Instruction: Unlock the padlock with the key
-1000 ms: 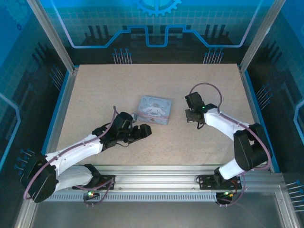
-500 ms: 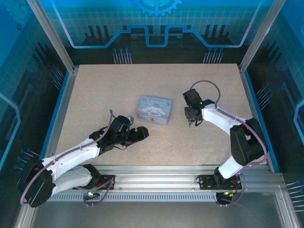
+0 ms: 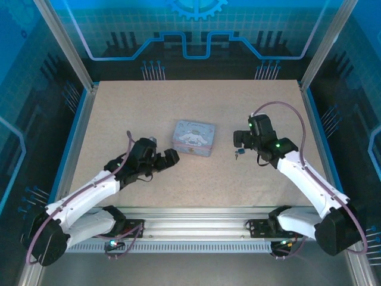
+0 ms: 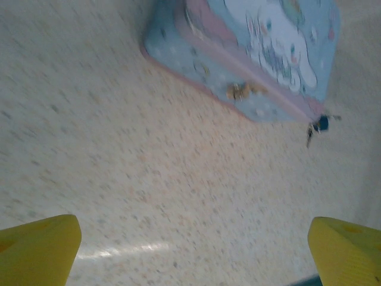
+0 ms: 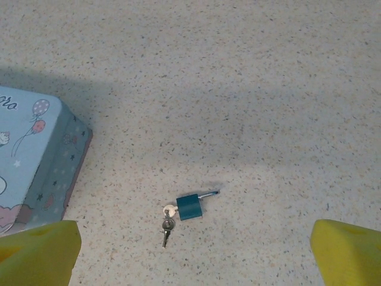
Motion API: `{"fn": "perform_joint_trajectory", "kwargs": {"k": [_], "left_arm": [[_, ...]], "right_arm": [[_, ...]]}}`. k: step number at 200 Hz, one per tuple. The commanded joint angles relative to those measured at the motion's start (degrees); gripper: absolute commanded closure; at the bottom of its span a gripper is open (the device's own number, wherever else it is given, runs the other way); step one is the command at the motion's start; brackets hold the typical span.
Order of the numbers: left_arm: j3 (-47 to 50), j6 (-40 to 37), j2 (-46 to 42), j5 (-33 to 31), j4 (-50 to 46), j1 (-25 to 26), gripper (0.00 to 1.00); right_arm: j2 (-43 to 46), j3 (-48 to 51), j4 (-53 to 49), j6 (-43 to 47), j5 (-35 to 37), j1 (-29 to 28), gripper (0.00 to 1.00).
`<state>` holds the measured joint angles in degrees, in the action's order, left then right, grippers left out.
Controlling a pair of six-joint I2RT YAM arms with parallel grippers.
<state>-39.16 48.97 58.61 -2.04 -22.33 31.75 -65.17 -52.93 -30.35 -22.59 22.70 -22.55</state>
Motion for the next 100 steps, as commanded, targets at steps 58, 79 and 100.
{"fn": "perform_joint_trajectory", "kwargs": {"k": [58,79,100], "left_arm": [[-6.5,-34.2,6.9,-30.3,5.0,-11.7,0.01],[-1.8,-36.8,9.2,-26.2,14.6,-19.2,0.01],[3.1,-39.7,11.8,-25.1,26.1,-22.4,0.01]], "right_arm": [[-3.4,13.2,27.3,10.1,15.5,4.0,0.00],[-7.7,15.8,36.3,12.2,17.5,5.3,0.00],[-11.5,19.1,48.3,16.5,17.9,6.1,0.00]]}}
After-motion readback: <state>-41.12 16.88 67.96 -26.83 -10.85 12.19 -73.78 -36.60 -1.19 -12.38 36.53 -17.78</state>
